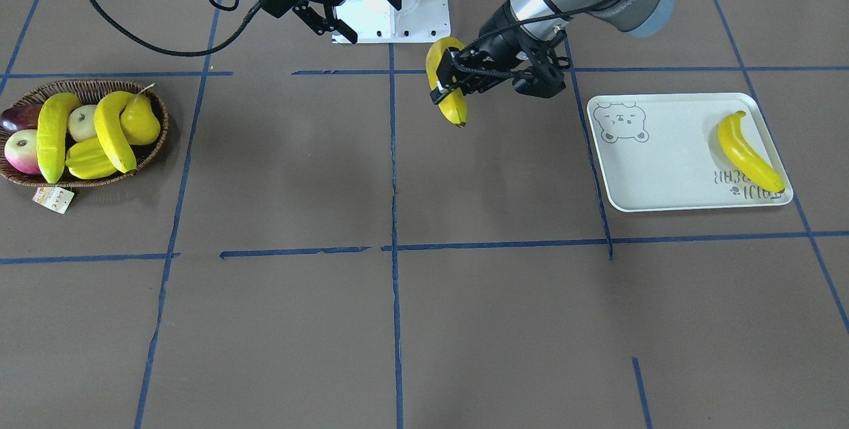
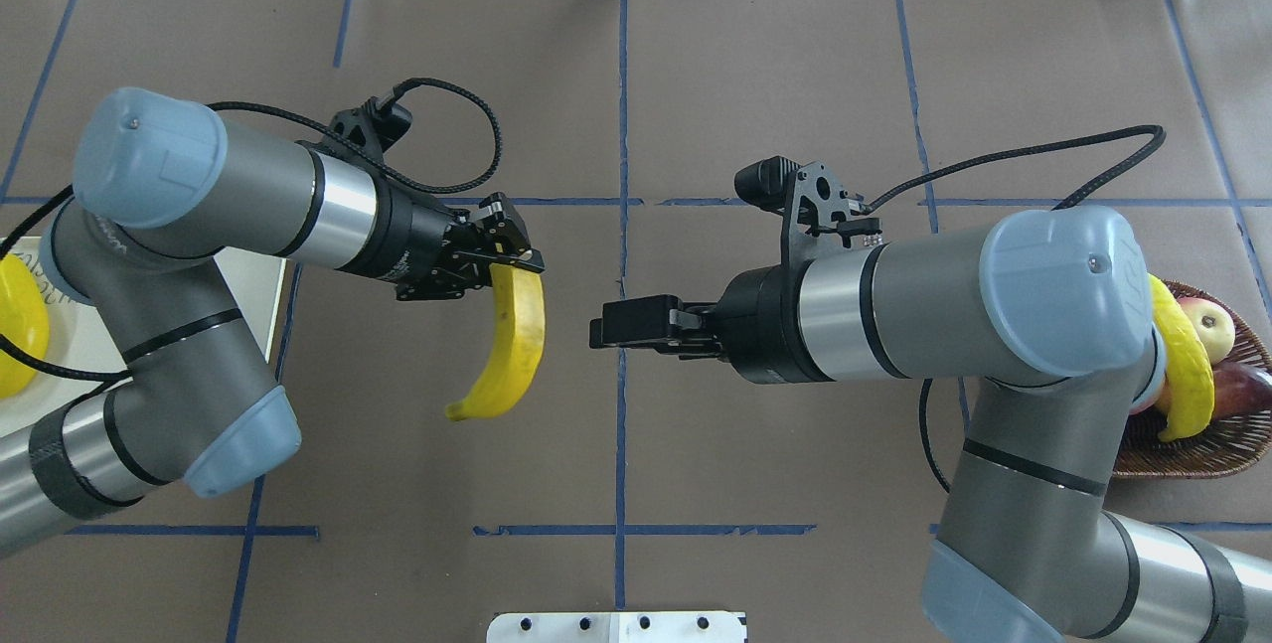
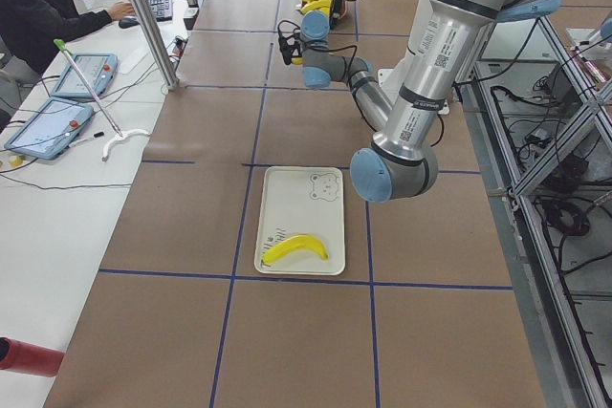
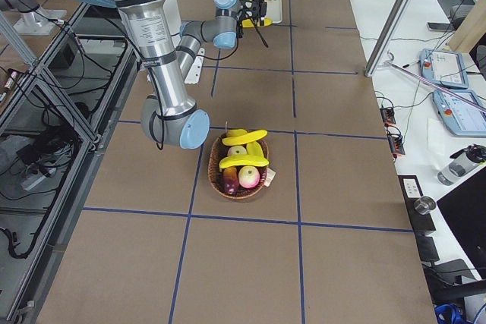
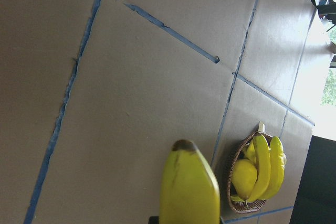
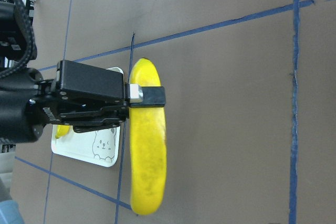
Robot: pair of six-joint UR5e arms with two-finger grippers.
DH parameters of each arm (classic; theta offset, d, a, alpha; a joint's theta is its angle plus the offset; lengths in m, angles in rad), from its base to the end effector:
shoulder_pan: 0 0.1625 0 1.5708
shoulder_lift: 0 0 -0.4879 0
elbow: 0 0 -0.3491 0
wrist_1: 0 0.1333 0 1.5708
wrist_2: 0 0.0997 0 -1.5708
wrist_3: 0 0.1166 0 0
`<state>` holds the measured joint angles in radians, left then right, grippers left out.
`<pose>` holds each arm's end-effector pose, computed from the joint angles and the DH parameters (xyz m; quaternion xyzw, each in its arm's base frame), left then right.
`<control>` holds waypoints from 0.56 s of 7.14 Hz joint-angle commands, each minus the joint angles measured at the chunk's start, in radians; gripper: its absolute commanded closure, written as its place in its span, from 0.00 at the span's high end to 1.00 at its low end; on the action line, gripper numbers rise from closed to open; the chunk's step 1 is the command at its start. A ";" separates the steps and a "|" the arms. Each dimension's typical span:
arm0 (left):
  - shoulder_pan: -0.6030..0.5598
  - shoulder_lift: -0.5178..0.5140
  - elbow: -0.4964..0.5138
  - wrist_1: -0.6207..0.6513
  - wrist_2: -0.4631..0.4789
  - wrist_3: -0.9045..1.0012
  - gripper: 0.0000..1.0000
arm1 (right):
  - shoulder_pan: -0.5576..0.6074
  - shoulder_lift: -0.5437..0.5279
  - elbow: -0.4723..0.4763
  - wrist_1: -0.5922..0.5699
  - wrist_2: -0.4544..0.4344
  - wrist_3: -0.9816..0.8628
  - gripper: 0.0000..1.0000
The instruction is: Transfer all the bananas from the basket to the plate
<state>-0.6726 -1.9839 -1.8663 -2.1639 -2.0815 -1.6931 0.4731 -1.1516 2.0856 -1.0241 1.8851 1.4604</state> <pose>0.4104 -0.4245 0.3131 -0.0341 0.6188 -0.1568 0.7690 -0.4235 -0.3260 0.2382 0.0810 -0.6713 0.0277 0.7362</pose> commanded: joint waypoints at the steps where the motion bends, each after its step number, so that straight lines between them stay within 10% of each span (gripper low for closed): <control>1: -0.111 0.215 -0.081 0.160 -0.002 0.238 0.00 | 0.042 -0.054 0.011 -0.001 0.005 -0.002 1.00; 4: -0.214 0.470 -0.059 0.160 0.003 0.480 0.00 | 0.108 -0.141 0.013 -0.001 0.012 -0.021 1.00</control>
<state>-0.8640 -1.5871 -1.9395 -2.0068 -2.0803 -1.2686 0.5577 -1.2607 2.0975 -1.0251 1.8946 1.4475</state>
